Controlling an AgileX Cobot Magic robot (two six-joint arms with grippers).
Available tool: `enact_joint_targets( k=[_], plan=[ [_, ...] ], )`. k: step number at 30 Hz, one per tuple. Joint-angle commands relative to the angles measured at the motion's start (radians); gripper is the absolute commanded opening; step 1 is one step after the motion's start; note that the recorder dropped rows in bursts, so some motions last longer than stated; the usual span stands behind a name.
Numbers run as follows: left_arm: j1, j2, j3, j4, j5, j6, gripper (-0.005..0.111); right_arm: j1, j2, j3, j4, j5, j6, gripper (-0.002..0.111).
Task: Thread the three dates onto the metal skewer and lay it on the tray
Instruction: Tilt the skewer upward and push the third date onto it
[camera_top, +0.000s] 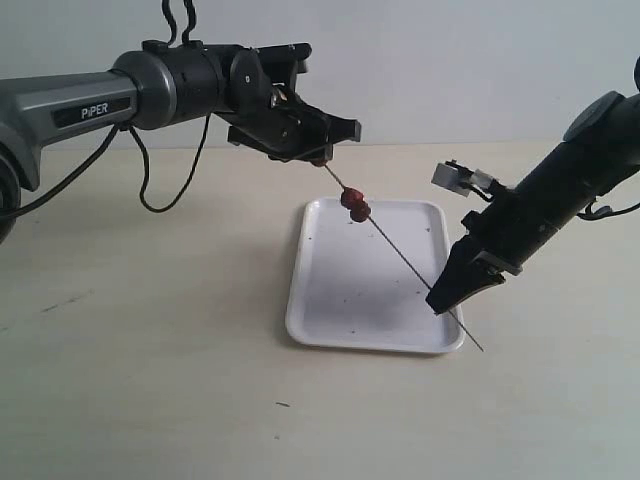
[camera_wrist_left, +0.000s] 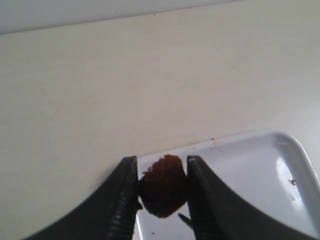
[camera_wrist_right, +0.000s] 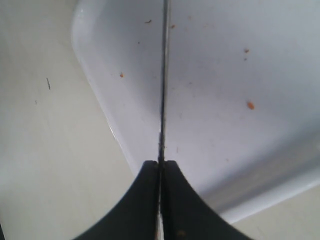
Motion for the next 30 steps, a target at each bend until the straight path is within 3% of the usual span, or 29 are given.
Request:
enact_joint_targets(
  k=[1, 13, 30],
  plan=[
    [-0.005, -0.016, -0.001, -0.011, 0.004, 0.002, 0.033, -0.001, -0.013, 0.002, 0.000, 0.001, 0.004, 0.000],
    [-0.006, -0.028, -0.001, -0.028, 0.008, 0.002, 0.033, -0.001, -0.013, 0.002, -0.003, -0.023, 0.036, 0.000],
    [-0.065, -0.028, -0.001, -0.037, 0.010, 0.008, 0.033, -0.001, -0.013, 0.001, 0.084, -0.059, 0.032, 0.000]
  ],
)
